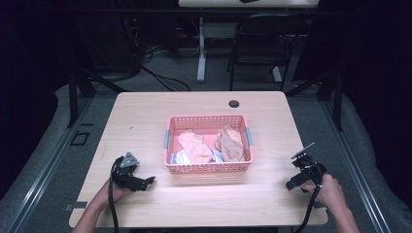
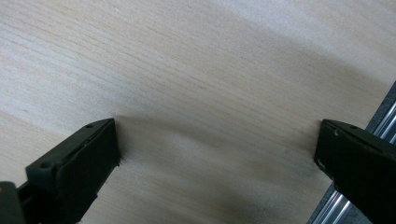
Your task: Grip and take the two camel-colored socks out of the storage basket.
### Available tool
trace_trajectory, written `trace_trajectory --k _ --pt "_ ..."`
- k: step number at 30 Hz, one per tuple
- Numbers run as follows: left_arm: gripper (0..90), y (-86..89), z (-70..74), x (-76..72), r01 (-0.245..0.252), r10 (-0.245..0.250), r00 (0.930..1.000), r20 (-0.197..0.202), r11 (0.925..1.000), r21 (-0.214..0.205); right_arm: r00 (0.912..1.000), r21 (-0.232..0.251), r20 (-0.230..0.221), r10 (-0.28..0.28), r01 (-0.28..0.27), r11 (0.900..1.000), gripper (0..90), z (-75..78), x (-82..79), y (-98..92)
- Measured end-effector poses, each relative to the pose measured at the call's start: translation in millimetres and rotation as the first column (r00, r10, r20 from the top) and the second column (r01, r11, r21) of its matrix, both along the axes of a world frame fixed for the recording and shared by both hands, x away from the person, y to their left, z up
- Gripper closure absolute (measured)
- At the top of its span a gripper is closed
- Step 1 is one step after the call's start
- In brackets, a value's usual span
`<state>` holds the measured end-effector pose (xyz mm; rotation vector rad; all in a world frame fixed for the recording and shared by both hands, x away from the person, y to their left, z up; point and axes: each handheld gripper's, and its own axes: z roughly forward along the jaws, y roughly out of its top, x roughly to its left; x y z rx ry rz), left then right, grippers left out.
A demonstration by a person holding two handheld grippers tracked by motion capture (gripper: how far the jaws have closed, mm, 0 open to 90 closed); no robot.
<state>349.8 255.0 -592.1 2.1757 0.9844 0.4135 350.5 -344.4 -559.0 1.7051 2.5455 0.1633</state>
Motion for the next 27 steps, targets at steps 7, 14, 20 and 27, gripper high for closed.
trace_trajectory --k 7,14,20,27 --pt "0.0 0.0 0.0 -0.1 -0.001 0.001 1.0000 -0.001 1.0000 0.000 0.9999 0.016 0.013 -0.003 0.003 0.9999 0.0 -2.1 0.8 1.4" --pt "0.0 0.3 -0.1 -2.5 -0.001 0.001 1.0000 0.001 1.0000 0.000 0.9990 -0.015 -0.037 0.024 -0.024 0.9996 0.0 0.1 5.5 2.8" --pt "0.0 0.4 -0.1 -2.6 -0.001 0.001 1.0000 0.001 1.0000 0.000 0.9976 -0.031 -0.066 0.022 -0.024 0.9992 0.0 1.0 9.8 3.9" --pt "0.0 0.3 -0.2 -2.6 -0.002 0.002 1.0000 0.003 1.0000 0.001 1.0000 0.058 0.003 0.001 -0.001 0.9983 0.0 18.3 10.5 7.8"
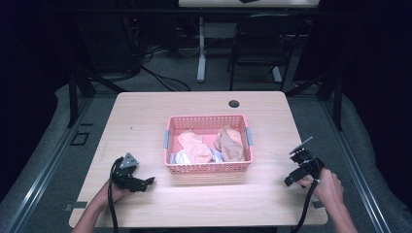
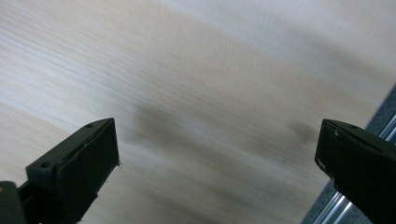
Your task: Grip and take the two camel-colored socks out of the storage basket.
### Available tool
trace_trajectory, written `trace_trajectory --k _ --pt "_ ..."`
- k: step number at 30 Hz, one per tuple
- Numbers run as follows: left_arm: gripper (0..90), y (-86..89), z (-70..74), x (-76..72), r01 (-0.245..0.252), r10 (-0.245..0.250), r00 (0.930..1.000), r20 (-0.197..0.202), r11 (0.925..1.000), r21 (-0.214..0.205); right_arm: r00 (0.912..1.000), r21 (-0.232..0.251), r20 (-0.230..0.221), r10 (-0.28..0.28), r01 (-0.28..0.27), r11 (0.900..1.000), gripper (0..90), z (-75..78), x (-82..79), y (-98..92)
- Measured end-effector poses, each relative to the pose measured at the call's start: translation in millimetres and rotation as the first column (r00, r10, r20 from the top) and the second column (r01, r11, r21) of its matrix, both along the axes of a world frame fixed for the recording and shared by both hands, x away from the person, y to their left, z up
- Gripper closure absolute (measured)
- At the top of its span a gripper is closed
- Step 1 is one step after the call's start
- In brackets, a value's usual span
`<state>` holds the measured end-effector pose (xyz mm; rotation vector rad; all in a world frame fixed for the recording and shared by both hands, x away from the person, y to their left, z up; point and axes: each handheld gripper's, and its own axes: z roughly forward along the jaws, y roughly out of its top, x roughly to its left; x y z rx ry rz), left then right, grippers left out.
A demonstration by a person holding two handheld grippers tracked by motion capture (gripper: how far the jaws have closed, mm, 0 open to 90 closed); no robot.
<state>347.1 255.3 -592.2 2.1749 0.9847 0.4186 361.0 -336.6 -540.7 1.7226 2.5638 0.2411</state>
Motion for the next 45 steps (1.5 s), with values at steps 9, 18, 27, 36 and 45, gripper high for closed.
trace_trajectory --k 9,18,27,36,45 --pt "0.0 -0.1 0.0 -0.1 -0.001 0.001 1.0000 0.000 1.0000 -0.001 0.9976 0.009 0.045 0.051 -0.052 0.9986 0.0 38.1 6.4 17.7" --pt "0.0 -0.2 0.0 -0.4 -0.004 0.004 1.0000 -0.002 1.0000 -0.001 0.9932 -0.001 0.063 0.098 -0.098 0.9952 0.0 63.4 11.8 36.8" --pt "0.0 -0.1 0.0 -0.4 -0.004 0.004 1.0000 -0.002 1.0000 0.000 0.9863 -0.001 0.099 0.132 -0.133 0.9912 0.0 88.9 16.8 57.5" --pt "0.0 -0.1 0.0 -0.4 -0.004 0.004 1.0000 -0.002 1.0000 0.000 0.9754 -0.015 0.109 0.192 -0.191 0.9814 0.0 113.4 27.7 86.4" --pt "0.0 -0.2 0.0 -0.4 -0.004 0.004 1.0000 -0.002 1.0000 -0.001 0.9554 -0.001 0.160 0.248 -0.251 0.9680 0.0 124.9 37.9 120.0"
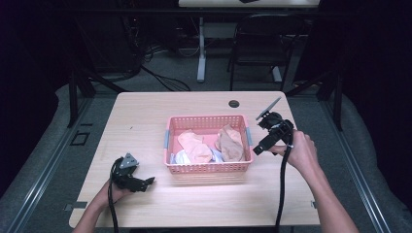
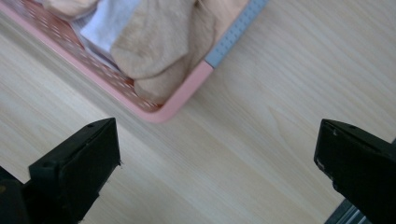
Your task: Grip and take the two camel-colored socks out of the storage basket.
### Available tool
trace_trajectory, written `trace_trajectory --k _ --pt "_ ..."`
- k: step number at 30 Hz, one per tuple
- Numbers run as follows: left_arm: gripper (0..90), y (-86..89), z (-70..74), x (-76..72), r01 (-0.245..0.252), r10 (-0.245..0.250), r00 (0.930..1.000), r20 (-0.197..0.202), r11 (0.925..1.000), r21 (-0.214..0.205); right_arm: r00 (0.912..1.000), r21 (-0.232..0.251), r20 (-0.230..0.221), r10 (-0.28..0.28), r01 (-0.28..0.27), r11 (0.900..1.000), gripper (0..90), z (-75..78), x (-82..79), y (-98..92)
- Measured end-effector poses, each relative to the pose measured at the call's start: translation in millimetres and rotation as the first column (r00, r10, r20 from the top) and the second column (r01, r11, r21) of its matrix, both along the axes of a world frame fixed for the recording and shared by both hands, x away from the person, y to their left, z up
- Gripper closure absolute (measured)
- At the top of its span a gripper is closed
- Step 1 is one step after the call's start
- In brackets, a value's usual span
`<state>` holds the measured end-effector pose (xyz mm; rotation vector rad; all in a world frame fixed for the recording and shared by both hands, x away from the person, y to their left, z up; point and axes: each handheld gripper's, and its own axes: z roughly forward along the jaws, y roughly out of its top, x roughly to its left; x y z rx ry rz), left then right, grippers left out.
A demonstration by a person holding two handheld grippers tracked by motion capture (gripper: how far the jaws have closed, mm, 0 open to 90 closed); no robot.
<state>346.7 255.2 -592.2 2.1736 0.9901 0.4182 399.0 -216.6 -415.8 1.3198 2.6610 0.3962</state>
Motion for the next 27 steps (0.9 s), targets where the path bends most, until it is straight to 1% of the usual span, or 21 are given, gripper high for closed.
trace_trajectory --k 1,2,3,4,7,8,9,11,12,13,14,17,18,20,22,24,25,26,27 --pt "0.0 0.0 0.0 0.0 0.000 0.000 1.0000 0.000 1.0000 0.000 1.0000 0.000 0.000 0.000 0.000 1.0000 0.0 0.0 0.0 0.0" --pt "0.0 0.0 0.0 0.0 0.000 0.000 1.0000 0.000 1.0000 0.000 1.0000 0.013 0.008 0.005 -0.005 0.9999 0.0 -0.3 2.0 7.5" --pt "0.0 0.0 0.0 0.0 0.000 0.000 1.0000 0.000 1.0000 0.000 0.9997 0.006 0.006 0.025 -0.025 0.9997 0.2 0.5 4.4 10.5" --pt "0.0 0.0 0.0 0.0 0.000 0.000 1.0000 0.000 1.0000 0.000 0.9993 0.014 0.007 0.037 -0.037 0.9992 0.8 0.5 6.1 14.1" --pt "0.0 0.0 0.0 0.0 0.000 0.000 1.0000 0.000 1.0000 0.000 0.9984 0.047 0.026 0.050 -0.051 0.9976 1.0 -4.2 11.2 26.6" --pt "0.0 0.0 0.0 0.0 0.000 0.000 1.0000 0.000 1.0000 0.000 0.9983 0.049 0.020 0.054 -0.055 0.9973 1.2 -5.1 12.3 29.5" --pt "0.0 0.0 0.0 0.0 0.000 0.000 1.0000 0.000 1.0000 0.000 0.9985 0.057 0.023 0.049 -0.050 0.9971 2.1 -7.4 13.1 32.8" --pt "0.0 0.0 0.0 0.0 0.000 0.000 1.0000 0.000 1.0000 0.000 0.9971 0.048 0.013 0.075 -0.076 0.9960 3.0 -10.8 17.8 39.0" --pt "0.0 0.0 0.0 0.0 0.000 0.000 1.0000 0.000 1.0000 0.000 0.9964 0.046 -0.001 0.085 -0.085 0.9954 4.8 -12.5 20.4 42.9" --pt "0.0 0.0 0.0 0.0 0.000 0.000 1.0000 -0.001 1.0000 -0.001 0.9968 0.057 -0.002 0.080 -0.080 0.9951 6.2 -14.5 21.3 45.4" --pt "0.0 -0.1 -0.1 -0.1 -0.001 0.001 1.0000 -0.001 1.0000 -0.001 0.9960 0.057 -0.012 0.089 -0.088 0.9945 7.8 -16.4 23.5 48.8" --pt "0.0 0.0 0.0 0.0 -0.001 0.001 1.0000 0.000 1.0000 -0.001 0.9949 0.063 -0.014 0.100 -0.099 0.9931 13.5 -21.6 27.8 54.8" --pt "0.0 -0.1 -0.1 0.0 -0.001 0.001 1.0000 -0.001 1.0000 -0.001 0.9947 0.075 -0.005 0.103 -0.102 0.9920 15.4 -24.7 29.3 56.8" --pt "0.0 0.0 0.0 0.0 0.000 0.000 1.0000 0.000 1.0000 0.000 0.9939 0.087 -0.020 0.108 -0.106 0.9905 17.6 -31.3 32.4 61.4" --pt "0.0 0.0 0.0 0.0 0.000 0.000 1.0000 0.000 1.0000 0.000 0.9940 0.103 -0.023 0.107 -0.104 0.9892 23.5 -37.1 34.2 65.2" --pt "0.0 0.0 0.0 -0.1 -0.001 0.001 1.0000 -0.001 1.0000 -0.001 0.9928 0.090 -0.028 0.116 -0.113 0.9895 26.0 -44.6 36.4 69.9" --pt "0.0 0.0 0.0 0.0 0.000 0.000 1.0000 0.000 1.0000 0.000 0.9916 0.084 -0.045 0.121 -0.117 0.9896 29.6 -47.4 38.0 72.0" --pt "0.0 0.0 0.0 0.0 0.000 0.000 1.0000 0.000 1.0000 0.000 0.9921 0.075 -0.042 0.118 -0.114 0.9906 32.1 -51.1 38.7 73.9" --pt "0.0 0.0 0.0 0.0 0.000 0.000 1.0000 0.000 1.0000 0.000 0.9940 0.073 -0.042 0.101 -0.098 0.9925 32.3 -55.1 39.1 76.2"
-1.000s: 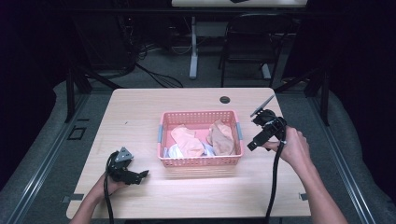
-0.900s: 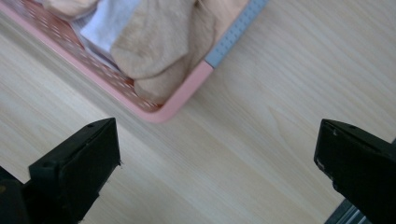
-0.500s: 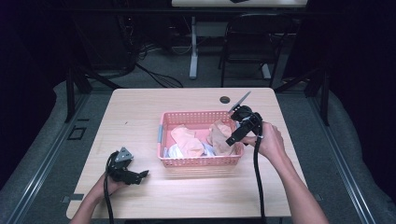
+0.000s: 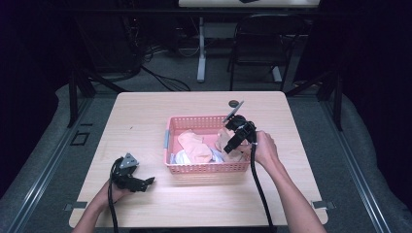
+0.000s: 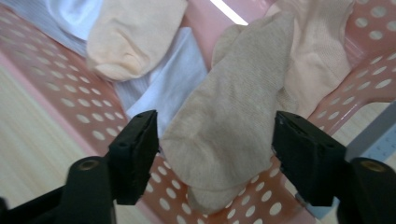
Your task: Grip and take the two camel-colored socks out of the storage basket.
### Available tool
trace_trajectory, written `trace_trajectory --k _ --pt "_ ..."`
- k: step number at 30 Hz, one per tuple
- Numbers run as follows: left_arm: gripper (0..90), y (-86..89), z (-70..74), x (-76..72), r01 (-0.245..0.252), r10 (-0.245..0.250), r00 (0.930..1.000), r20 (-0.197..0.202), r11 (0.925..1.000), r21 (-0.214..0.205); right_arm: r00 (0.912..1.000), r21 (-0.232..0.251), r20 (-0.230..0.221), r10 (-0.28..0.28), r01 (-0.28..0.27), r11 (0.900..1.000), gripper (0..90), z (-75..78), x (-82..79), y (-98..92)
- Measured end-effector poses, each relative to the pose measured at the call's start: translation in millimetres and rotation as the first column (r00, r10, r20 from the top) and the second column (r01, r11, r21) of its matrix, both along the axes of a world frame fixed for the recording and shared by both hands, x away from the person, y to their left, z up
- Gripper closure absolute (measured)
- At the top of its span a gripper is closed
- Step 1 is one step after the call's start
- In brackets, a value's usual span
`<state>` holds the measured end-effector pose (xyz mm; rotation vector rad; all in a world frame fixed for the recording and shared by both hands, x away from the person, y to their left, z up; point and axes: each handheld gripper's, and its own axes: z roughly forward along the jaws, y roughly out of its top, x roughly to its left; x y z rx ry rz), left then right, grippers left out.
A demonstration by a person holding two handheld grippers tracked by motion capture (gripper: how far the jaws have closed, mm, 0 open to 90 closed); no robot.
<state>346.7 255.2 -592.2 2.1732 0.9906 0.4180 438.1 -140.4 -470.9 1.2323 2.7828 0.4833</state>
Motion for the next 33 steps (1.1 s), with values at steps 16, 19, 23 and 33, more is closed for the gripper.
trace_trajectory --k 16,19,23,33 --pt "0.0 0.0 0.0 0.0 0.000 0.000 1.0000 0.000 1.0000 0.000 0.9967 -0.080 0.009 -0.081 0.082 0.9934 81.5 -30.2 9.1 -1.6" --pt "0.0 0.0 0.0 0.0 0.000 0.000 1.0000 0.000 1.0000 0.000 0.9964 -0.082 0.020 -0.083 0.084 0.9931 85.1 -27.5 7.6 -2.3" --pt "0.0 -0.1 -0.1 0.0 -0.001 0.001 1.0000 0.000 1.0000 -0.001 0.9974 -0.076 0.021 -0.069 0.070 0.9946 85.6 -20.1 5.5 -3.0" --pt "0.0 0.0 0.0 0.0 0.001 -0.001 1.0000 0.000 1.0000 0.001 0.9946 -0.030 0.071 -0.076 0.078 0.9965 86.0 10.7 -2.1 -3.3"
